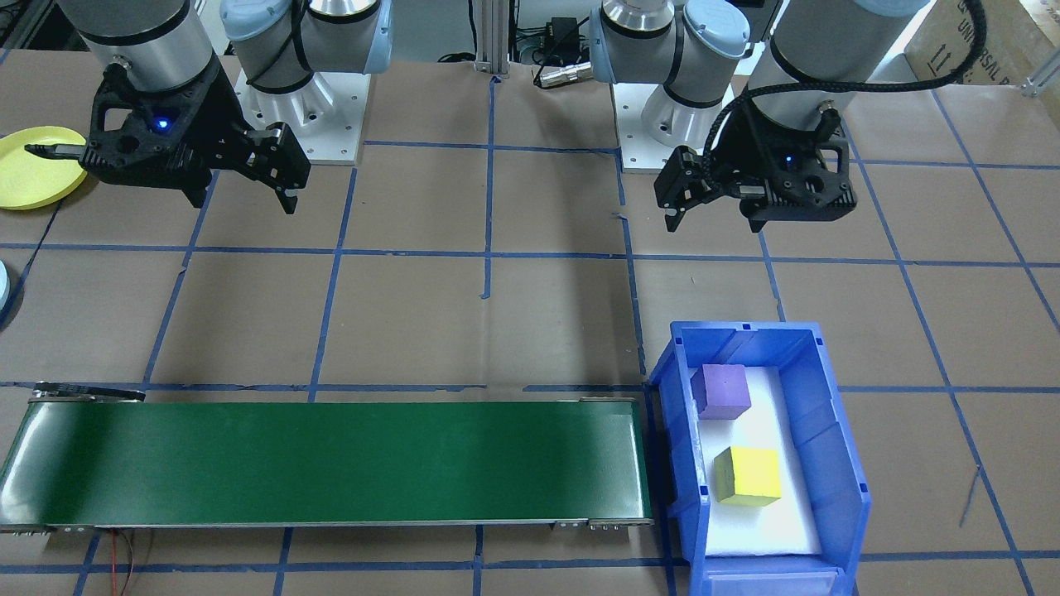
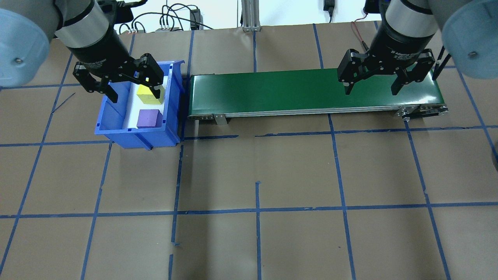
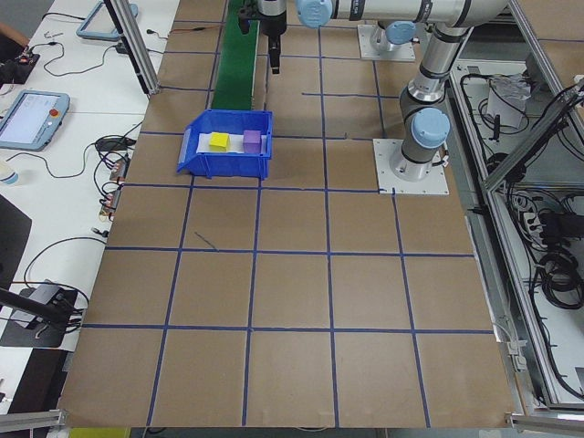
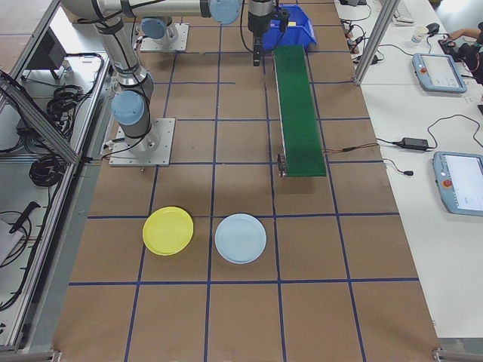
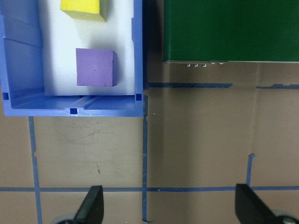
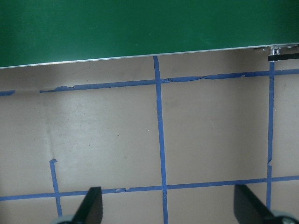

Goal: Move block left to right into plate

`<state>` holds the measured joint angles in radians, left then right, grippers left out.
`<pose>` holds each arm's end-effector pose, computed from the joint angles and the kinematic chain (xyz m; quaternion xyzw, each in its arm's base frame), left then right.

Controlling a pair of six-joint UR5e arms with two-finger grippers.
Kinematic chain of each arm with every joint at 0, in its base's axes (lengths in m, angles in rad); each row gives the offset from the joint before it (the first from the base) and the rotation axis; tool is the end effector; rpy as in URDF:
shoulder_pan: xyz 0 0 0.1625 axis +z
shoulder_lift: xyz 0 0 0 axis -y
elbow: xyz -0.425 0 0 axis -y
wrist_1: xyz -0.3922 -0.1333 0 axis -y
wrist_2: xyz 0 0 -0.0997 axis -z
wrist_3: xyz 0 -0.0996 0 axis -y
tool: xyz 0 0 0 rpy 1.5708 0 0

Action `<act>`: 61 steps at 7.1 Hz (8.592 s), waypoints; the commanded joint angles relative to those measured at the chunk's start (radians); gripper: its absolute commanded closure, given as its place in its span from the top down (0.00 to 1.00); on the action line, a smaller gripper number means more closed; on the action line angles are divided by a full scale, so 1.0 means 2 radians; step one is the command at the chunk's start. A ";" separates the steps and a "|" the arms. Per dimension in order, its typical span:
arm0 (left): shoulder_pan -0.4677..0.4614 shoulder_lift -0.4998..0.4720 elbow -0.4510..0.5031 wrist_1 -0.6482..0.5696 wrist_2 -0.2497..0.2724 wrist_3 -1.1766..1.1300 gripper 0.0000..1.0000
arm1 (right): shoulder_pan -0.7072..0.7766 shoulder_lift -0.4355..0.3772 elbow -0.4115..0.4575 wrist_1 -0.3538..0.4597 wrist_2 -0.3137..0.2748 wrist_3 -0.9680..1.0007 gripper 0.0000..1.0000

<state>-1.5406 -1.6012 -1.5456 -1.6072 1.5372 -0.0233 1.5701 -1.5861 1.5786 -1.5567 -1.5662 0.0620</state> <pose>-0.1215 -0.5045 0.4817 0.0271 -0.9993 -0.0207 0.0169 0.1334 -0.4848 0.4901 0.0314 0.9995 0.0034 0.0022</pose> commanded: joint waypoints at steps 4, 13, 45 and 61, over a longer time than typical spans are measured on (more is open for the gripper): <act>0.015 -0.004 0.005 0.004 0.001 0.003 1.00 | 0.003 0.000 0.001 0.000 0.000 0.000 1.00; 0.066 -0.144 -0.043 0.201 0.002 0.105 0.99 | 0.003 0.000 0.003 -0.001 0.000 0.000 1.00; 0.068 -0.270 0.060 0.292 -0.004 0.106 0.88 | 0.003 0.001 0.005 -0.003 -0.001 0.000 1.00; 0.067 -0.292 0.031 0.316 -0.025 0.104 1.00 | 0.003 0.001 0.008 -0.008 0.000 -0.001 1.00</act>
<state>-1.4067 -2.1908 -1.4664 -0.9742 1.4860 0.1790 1.5769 -1.5846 1.5933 -1.5721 -1.5662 0.0605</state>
